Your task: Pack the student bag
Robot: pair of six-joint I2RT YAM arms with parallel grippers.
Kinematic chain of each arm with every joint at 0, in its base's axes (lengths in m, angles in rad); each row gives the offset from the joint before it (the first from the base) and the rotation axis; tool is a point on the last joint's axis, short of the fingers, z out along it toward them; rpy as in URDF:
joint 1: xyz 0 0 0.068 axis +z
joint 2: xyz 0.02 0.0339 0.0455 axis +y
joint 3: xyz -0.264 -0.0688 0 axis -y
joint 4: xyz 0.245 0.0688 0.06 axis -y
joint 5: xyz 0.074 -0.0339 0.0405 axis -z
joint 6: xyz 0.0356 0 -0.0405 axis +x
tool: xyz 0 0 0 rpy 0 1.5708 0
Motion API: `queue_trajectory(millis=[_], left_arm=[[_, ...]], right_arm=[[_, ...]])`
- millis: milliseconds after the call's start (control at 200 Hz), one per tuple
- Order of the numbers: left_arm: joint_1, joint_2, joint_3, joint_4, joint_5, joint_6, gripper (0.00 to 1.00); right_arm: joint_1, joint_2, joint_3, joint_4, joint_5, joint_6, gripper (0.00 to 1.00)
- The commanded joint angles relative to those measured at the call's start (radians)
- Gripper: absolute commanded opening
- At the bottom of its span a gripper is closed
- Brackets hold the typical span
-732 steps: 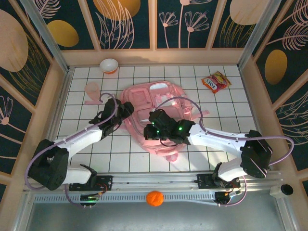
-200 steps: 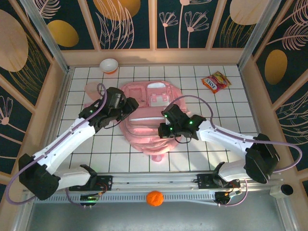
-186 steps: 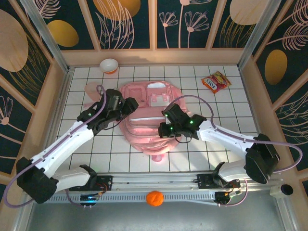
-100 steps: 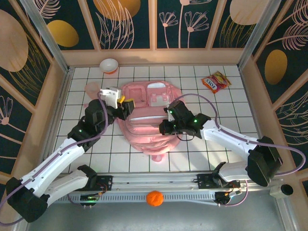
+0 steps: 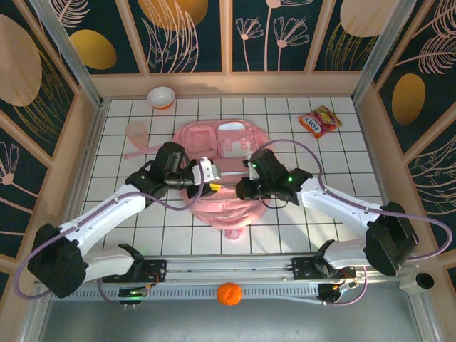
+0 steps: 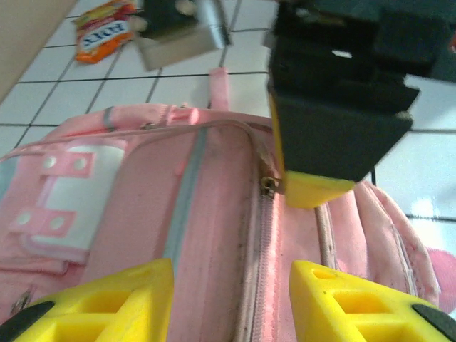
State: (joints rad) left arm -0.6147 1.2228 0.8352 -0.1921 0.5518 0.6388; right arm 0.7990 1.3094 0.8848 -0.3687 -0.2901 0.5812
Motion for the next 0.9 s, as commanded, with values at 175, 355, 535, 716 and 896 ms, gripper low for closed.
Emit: queue_trajectory(millis=[175,355,535,716,896], left_arm=[[-0.037,0.148,0.087,-0.03,0.0,0.172,0.46],[-0.049,0.207,0.101,0.017,-0.068,0.159,0.44],[-0.049,0.217,0.096,-0.002,-0.103,0.165,0.2],[-0.049,0.195,0.074,-0.021,-0.169,0.17,0.0],[-0.049,0.174,0.054,-0.046,-0.197,0.179,0.0]], right_arm=[[-0.009,-0.028,-0.013,0.051,-0.017,-0.015,0.0],[-0.011,-0.032,-0.014,0.046,-0.02,-0.018,0.0],[-0.035,-0.054,-0.016,0.034,-0.028,-0.028,0.0],[-0.1,-0.094,-0.026,-0.009,-0.044,-0.068,0.0],[-0.227,-0.114,-0.035,-0.116,-0.071,-0.17,0.0]])
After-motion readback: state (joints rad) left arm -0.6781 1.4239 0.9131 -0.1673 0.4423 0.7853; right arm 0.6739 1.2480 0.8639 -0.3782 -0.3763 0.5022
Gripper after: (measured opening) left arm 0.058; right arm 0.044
